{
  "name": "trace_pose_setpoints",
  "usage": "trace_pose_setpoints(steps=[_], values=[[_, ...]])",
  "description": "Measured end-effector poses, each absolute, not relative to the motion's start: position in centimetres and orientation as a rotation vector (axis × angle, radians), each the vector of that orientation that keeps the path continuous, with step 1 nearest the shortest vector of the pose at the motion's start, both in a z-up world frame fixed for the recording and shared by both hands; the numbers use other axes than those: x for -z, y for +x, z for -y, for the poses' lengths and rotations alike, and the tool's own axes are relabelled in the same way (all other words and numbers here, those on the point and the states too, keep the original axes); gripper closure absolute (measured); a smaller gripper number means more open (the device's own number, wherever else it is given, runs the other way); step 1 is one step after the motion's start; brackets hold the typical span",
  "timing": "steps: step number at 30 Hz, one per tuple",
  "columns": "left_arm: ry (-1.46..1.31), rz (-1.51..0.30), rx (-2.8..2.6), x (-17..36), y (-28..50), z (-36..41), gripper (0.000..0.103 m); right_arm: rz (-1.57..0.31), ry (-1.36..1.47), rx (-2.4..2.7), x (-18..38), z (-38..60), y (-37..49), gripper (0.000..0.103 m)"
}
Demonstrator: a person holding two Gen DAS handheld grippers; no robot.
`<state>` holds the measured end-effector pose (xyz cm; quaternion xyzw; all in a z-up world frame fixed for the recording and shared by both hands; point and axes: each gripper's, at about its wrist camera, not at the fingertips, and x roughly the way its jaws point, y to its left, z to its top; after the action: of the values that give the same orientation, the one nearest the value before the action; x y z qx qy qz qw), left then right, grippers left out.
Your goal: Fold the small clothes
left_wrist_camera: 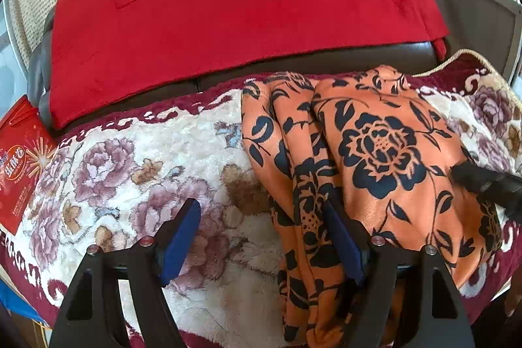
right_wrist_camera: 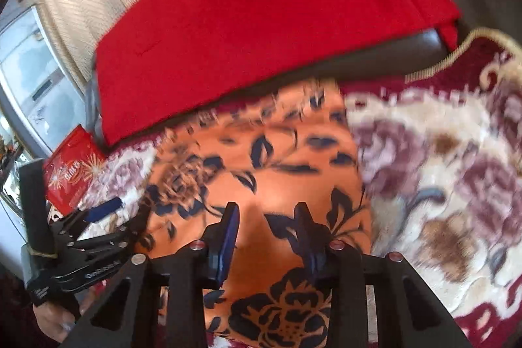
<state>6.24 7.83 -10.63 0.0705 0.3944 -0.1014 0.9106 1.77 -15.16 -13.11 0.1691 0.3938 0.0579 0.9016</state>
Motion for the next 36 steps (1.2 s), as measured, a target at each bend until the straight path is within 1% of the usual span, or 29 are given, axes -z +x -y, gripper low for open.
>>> trace_pose_setpoints(steps=[1, 2, 3, 5, 8, 12, 13, 14, 15, 16, 19, 20, 21, 25, 29, 36], values=[[0.151, -0.812, 0.204, 10.8, 6.3, -7.8, 0.02, -0.86, 0.352, -0.111, 14.1, 15.0, 2.2, 0.064], [0.161, -0.807, 0.19, 10.9, 6.3, -7.8, 0.016, -0.86, 0.344, -0.105, 14.5, 14.8, 2.4, 0.064], [0.165, -0.803, 0.182, 10.9, 6.4, -7.9, 0.014, -0.85, 0.325, -0.103, 14.4, 14.5, 2.4, 0.064], [0.154, -0.808, 0.18, 10.6, 6.3, -8.2, 0.014, -0.847, 0.3, -0.102, 13.8, 14.1, 2.2, 0.064], [0.135, -0.8, 0.138, 9.6, 5.5, -8.6, 0.014, -0.833, 0.34, -0.108, 12.9, 14.4, 1.2, 0.064], [0.148, -0.699, 0.073, 6.9, 1.7, -9.1, 0.014, -0.758, 0.376, -0.095, 10.7, 15.3, -2.0, 0.064], [0.148, -0.675, 0.065, 6.1, 0.7, -9.2, 0.014, -0.739, 0.368, -0.09, 9.9, 15.4, -3.0, 0.062], [0.147, -0.644, 0.066, 5.0, -0.6, -9.3, 0.014, -0.719, 0.356, -0.083, 9.1, 15.3, -3.9, 0.056], [0.149, -0.621, 0.068, 3.9, -1.6, -9.3, 0.014, -0.694, 0.349, -0.072, 8.1, 15.2, -5.1, 0.042], [0.153, -0.598, 0.068, 2.9, -2.4, -9.4, 0.014, -0.672, 0.346, -0.069, 7.4, 15.3, -6.0, 0.04], [0.162, -0.502, 0.049, -0.8, -5.8, -9.4, 0.011, -0.619, 0.316, -0.072, 4.7, 14.9, -8.8, 0.04], [0.156, -0.47, 0.046, -2.1, -7.1, -9.5, 0.006, -0.601, 0.305, -0.072, 3.7, 14.6, -9.8, 0.04], [0.148, -0.447, 0.046, -3.1, -8.1, -9.5, 0.003, -0.583, 0.295, -0.076, 2.9, 14.5, -10.6, 0.04], [0.128, -0.358, 0.034, -7.1, -12.5, -9.9, 0.002, -0.52, 0.228, -0.086, -0.8, 13.0, -14.8, 0.04], [0.118, -0.34, 0.042, -9.9, -15.8, -10.4, 0.002, -0.496, 0.165, -0.082, -3.1, 11.5, -18.3, 0.04], [0.101, -0.272, -0.01, -13.3, -20.5, -11.5, 0.0, -0.458, 0.156, -0.091, -6.1, 10.4, -23.9, 0.04]])
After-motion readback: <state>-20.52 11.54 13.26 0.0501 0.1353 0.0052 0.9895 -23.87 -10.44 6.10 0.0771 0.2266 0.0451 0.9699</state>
